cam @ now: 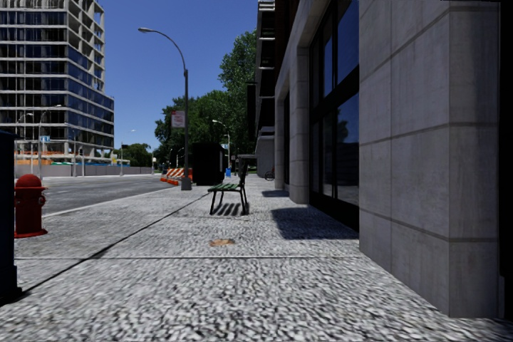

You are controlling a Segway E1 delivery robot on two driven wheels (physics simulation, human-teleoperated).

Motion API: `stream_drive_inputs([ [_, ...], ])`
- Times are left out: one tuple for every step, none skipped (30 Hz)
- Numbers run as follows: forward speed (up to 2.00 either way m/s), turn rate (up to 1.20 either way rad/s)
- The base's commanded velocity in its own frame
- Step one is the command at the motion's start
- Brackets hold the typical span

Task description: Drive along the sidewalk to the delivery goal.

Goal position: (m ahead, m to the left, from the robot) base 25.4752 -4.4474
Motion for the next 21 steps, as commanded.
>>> stream_drive_inputs([
  [1.89, 0.0],
  [1.86, 0.0],
  [1.84, 0.0],
  [1.84, 0.0],
  [1.76, 0.01],
  [1.76, 0.01],
  [1.73, 0.12],
  [1.72, 0.25],
  [1.72, 0.41],
  [1.72, 0.61],
  [1.72, 0.82],
  [1.72, 1.0],
  [1.72, 1.06],
  [1.72, 1.06],
  [1.72, 1.08],
  [1.72, 1.08],
  [1.72, 1.09],
  [1.72, 1.09],
  [1.72, 1.09],
  [1.72, 1.09],
  [1.72, 1.09],
])
